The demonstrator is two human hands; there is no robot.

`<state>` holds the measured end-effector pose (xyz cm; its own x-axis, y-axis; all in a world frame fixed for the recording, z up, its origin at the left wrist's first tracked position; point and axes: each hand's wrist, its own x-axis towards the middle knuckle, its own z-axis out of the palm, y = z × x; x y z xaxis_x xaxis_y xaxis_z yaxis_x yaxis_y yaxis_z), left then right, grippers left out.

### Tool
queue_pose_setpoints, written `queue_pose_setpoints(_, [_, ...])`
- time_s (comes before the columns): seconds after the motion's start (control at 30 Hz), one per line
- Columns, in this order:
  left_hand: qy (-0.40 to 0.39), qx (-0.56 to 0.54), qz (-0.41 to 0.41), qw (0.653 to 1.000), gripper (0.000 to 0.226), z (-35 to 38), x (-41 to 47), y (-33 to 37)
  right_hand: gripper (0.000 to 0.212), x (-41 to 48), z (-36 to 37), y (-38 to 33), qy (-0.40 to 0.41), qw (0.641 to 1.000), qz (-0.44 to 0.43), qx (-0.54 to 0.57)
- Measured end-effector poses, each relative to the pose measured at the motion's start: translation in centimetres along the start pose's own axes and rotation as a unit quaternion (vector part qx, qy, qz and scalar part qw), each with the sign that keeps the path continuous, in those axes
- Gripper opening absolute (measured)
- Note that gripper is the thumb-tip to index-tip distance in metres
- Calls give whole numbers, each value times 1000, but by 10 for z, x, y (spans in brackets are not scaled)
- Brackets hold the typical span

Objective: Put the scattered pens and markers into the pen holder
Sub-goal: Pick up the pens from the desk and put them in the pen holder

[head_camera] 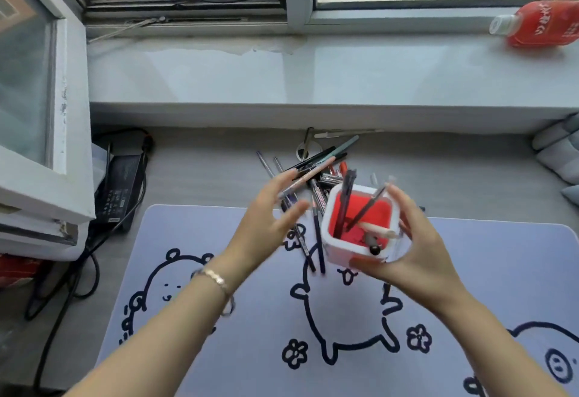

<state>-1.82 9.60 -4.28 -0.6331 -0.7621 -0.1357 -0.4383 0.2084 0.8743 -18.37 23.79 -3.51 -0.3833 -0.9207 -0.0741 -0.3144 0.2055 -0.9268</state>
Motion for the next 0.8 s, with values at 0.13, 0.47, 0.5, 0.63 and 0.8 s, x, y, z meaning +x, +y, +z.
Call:
queue_pose_setpoints(0.13, [47, 242, -5, 969, 36, 13, 65, -35, 96, 10, -12, 3, 47, 998, 29, -1])
queue_pose_setpoints(0.47, [40, 323, 44, 944, 21, 36, 86, -43, 91, 6, -14, 9, 52, 996, 73, -2])
queue_pose_setpoints(0.5, [49, 292, 54, 954, 20, 32, 76, -36, 91, 5, -16, 9, 53, 996, 74, -14])
queue_pose_setpoints(0.63, [57, 130, 90, 986, 17, 2, 27, 3, 93, -1, -20, 11, 57, 994, 59, -68])
queue_pose_setpoints(0.8, [-66, 163, 171, 970, 29, -25, -28, 39, 99, -9, -14, 8, 47, 992, 33, -108])
